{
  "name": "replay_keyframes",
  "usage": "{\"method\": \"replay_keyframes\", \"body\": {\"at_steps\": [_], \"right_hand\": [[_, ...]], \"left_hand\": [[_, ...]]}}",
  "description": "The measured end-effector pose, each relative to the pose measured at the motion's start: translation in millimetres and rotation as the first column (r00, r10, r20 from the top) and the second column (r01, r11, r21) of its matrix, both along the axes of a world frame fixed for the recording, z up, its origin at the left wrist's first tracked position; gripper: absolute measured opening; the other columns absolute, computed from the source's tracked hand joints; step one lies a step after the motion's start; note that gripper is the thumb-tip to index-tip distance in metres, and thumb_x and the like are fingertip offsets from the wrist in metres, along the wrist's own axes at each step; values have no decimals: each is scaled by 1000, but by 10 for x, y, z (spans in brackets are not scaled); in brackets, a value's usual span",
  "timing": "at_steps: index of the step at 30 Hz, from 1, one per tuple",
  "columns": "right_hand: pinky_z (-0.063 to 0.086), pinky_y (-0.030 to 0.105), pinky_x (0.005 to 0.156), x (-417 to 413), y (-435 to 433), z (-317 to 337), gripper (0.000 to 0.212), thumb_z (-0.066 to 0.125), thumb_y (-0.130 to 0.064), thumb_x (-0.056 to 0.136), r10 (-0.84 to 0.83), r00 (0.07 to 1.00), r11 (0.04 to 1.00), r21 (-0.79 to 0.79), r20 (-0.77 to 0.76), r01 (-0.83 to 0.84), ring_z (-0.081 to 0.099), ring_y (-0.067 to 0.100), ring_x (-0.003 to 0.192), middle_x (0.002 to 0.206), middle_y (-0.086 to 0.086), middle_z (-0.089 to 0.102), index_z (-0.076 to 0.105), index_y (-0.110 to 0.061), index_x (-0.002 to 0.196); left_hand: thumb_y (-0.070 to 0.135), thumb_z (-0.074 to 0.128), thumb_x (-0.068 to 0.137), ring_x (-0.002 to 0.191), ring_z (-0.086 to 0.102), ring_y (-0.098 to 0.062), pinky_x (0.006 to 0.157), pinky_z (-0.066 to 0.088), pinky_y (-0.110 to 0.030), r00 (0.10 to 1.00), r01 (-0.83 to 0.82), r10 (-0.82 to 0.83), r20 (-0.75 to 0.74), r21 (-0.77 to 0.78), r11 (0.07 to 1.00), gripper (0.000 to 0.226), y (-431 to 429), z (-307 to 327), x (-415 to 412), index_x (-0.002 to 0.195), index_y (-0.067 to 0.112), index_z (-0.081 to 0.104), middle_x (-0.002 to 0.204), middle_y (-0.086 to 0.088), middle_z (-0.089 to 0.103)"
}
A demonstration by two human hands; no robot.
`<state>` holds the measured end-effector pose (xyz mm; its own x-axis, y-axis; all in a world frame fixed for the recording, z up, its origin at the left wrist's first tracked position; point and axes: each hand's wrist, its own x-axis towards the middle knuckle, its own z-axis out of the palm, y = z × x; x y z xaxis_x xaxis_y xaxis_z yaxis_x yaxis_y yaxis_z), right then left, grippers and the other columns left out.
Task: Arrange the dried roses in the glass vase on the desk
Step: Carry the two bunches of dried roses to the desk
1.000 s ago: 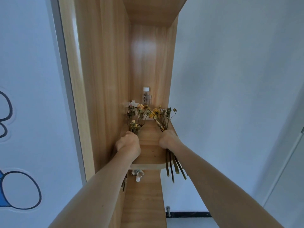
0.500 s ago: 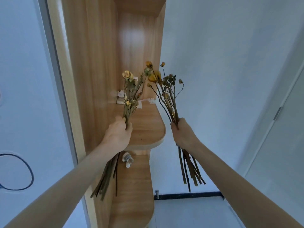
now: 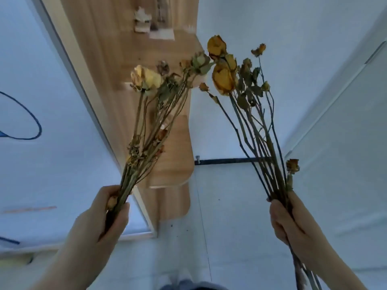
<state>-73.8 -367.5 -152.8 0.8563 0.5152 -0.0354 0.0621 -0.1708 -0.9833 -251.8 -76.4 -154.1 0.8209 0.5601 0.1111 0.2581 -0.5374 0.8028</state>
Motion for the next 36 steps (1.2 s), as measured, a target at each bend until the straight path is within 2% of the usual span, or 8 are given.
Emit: {"method": "replay_keyframes", "body": {"at_steps": [2, 4, 8, 13, 18, 22, 29, 36], "right_hand": [[25, 18, 39, -160, -155, -232, 24, 45, -28, 88, -12, 998, 999, -44, -57, 9, 27, 8, 43, 54, -6, 34, 46, -5, 91], [24, 24, 41, -321, -282, -491, 16, 40, -19, 95, -29, 994, 995, -100, -103, 18, 27, 11, 44, 54, -5, 34, 47, -5, 91], [25, 30, 45, -625, -431, -940, 17, 40, -19, 96, -41, 978, 981, -193, -204, 1, 28, 13, 48, 57, -3, 34, 45, -6, 87], [26, 18, 42, -825, -578, -1317, 15, 41, -17, 98, -42, 948, 948, -311, -315, -62, 28, 6, 47, 57, -8, 34, 42, -5, 89], [28, 17, 43, -906, -609, -1432, 14, 41, -18, 98, -45, 948, 919, -384, -315, -85, 30, 6, 48, 60, -5, 37, 43, -11, 86], [27, 20, 45, -1041, -654, -1450, 15, 41, -19, 98, -82, 942, 905, -421, -325, -66, 29, 8, 49, 62, -2, 37, 43, -12, 85], [26, 19, 43, -1549, -868, -1498, 19, 39, -17, 99, -263, 884, 895, -440, -387, 74, 27, 6, 47, 58, -6, 34, 39, -13, 81], [26, 24, 47, -2099, -1386, -1602, 21, 40, -15, 98, -481, 787, 841, -457, -386, 290, 27, 9, 51, 60, -3, 34, 36, -15, 77]], "left_hand": [[50, 40, 76, 33, 34, -2, 35, 29, -14, 999, 18, -18, -37, -7, 1000, 18, -120, -166, -152, 90, 42, 49, 49, 9, 51], [40, 42, 84, 35, 29, -4, 33, 25, -24, 998, -22, 16, -62, -102, 995, 11, -278, -359, -346, 91, 45, 50, 47, 4, 44], [15, 47, 92, 38, 31, -7, 42, 30, -37, 986, -8, -17, -163, -148, 989, 29, -371, -784, -575, 88, 44, 50, 49, 0, 41], [7, 48, 93, 41, 34, -5, 41, 27, -20, 965, -1, -63, -254, -247, 969, 26, -422, -1193, -758, 91, 32, 52, 55, 0, 43], [12, 48, 94, 41, 35, -8, 38, 27, -28, 944, 14, -103, -315, -274, 962, 21, -381, -1483, -806, 93, 33, 51, 58, 0, 48], [18, 46, 94, 37, 36, -5, 37, 30, -19, 923, 38, -144, -356, -288, 957, 21, -428, -1608, -806, 92, 39, 50, 60, 0, 50], [18, 45, 94, 46, 42, -14, 44, 38, -33, 828, 210, -337, -448, -309, 928, 11, -601, -1736, -655, 95, 29, 48, 63, -2, 52], [20, 44, 95, 44, 40, -13, 40, 36, -29, 722, 364, -490, -488, -334, 869, 8, -920, -1791, -427, 98, 25, 49, 63, -3, 49]]}}
